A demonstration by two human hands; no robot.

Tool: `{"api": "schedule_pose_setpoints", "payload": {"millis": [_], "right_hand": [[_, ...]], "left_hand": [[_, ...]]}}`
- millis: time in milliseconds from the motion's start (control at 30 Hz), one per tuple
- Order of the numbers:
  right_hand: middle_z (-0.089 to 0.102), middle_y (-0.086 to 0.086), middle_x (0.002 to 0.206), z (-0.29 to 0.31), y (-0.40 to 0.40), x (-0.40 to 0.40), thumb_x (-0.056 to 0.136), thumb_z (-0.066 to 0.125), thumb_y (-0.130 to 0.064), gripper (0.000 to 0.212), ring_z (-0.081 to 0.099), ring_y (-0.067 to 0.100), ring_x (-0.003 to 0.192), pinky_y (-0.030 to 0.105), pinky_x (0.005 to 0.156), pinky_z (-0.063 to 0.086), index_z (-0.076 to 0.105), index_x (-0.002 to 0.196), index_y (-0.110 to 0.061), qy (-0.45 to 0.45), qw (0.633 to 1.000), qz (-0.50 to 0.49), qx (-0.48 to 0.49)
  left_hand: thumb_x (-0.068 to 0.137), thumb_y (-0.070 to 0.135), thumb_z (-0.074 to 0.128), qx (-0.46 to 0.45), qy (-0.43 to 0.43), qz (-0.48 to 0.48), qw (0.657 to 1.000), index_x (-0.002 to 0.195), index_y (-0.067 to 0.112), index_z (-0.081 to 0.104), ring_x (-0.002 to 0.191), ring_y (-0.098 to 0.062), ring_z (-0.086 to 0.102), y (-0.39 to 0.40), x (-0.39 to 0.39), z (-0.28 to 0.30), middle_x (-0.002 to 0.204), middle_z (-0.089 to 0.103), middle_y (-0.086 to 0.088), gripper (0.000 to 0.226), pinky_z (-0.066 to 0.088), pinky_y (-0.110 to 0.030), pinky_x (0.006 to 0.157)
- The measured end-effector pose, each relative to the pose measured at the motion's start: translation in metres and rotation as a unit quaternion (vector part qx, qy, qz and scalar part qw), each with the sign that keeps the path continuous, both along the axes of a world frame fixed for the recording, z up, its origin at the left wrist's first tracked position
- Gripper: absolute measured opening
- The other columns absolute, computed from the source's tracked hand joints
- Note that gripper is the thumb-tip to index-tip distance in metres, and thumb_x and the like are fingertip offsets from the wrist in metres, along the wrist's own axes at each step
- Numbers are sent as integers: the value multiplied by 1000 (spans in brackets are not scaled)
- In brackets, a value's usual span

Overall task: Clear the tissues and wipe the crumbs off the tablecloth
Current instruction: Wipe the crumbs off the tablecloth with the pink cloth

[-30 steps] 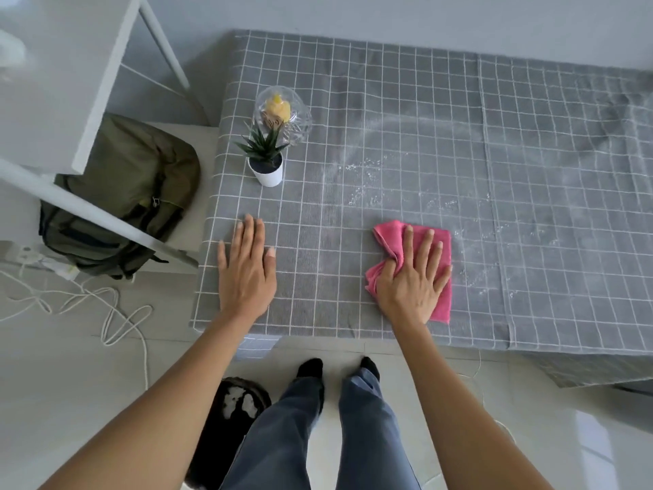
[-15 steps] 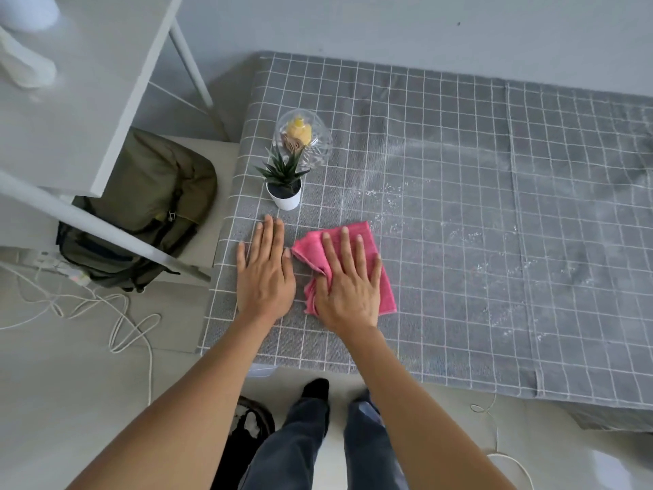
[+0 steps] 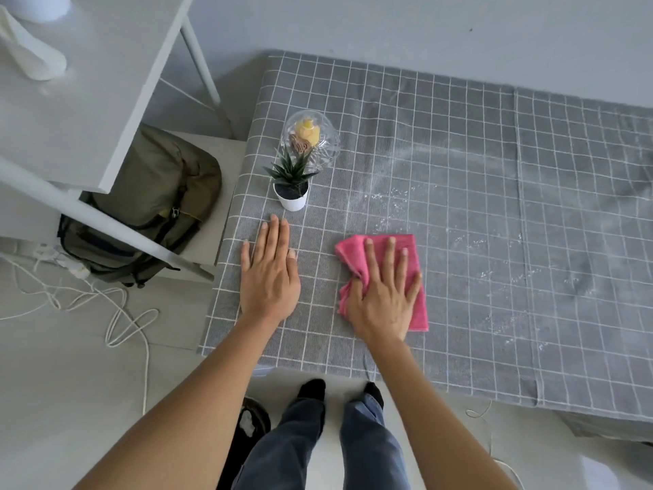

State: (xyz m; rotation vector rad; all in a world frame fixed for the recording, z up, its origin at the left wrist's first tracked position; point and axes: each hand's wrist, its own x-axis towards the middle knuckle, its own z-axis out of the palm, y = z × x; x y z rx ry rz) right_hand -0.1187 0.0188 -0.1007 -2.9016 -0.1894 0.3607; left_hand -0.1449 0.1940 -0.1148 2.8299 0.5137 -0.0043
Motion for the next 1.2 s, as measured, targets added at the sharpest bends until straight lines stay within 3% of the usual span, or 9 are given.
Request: {"api": "schedule_pose_setpoints", "payload": {"millis": [267,400,600,800,1000,1100,1200], "right_hand": [[-14,-5,159,-2,-4,2,91,10,-45,61,-18,16,145,47,117,-12,-8,150,-40,-13,996,87,24],[-19,-2,158,-4,-35,42,90,0,-48,62,-20,19,144,48,116,-12,-14,149,-36,-20,1000,9,-12],[-13,-1,160,-2,-28,75,96,23,-41,62,-14,21,146,52,116,-10,-6,150,-36,-13,991,-134,9],[-21,0,157,-1,27,59,97,14,-48,61,-19,23,145,51,114,-16,-15,149,-35,-2,1000,2,-2],[-8,-4,160,-2,-6,70,89,3,-49,62,-12,18,146,47,117,-11,-4,150,-40,-27,996,79,23],[-11,-2,159,-5,-36,91,92,4,-47,58,-14,19,146,49,118,-9,-11,148,-40,-35,999,15,-6],[-9,-1,160,-4,-45,103,96,15,-43,58,-11,20,147,50,118,-7,-6,150,-37,-30,997,-72,-14]], "left_hand": [[97,34,9,-3,-2,0,1000,153,20,4,147,-10,-1,-1,0,1,160,0,5,57,2,-42,120],[97,35,5,-3,0,-2,1000,153,20,1,147,-10,-4,-1,-1,2,160,-3,5,58,-1,-41,120],[98,39,5,3,7,3,1000,152,20,-2,147,-11,-7,-1,-1,1,160,-6,4,58,-3,-41,120],[99,38,8,6,1,5,1000,153,20,1,147,-11,-2,-2,-1,0,160,-1,4,57,-1,-42,120],[98,39,10,-6,6,-3,1000,153,22,1,147,-10,-4,0,0,0,160,-3,5,58,-1,-42,120],[98,39,11,-9,8,0,1000,153,22,1,147,-9,-6,1,0,0,160,-4,6,58,-3,-41,120],[99,38,12,-10,3,3,1000,153,22,0,147,-9,-6,0,-1,0,160,-4,6,58,-3,-41,119]]}}
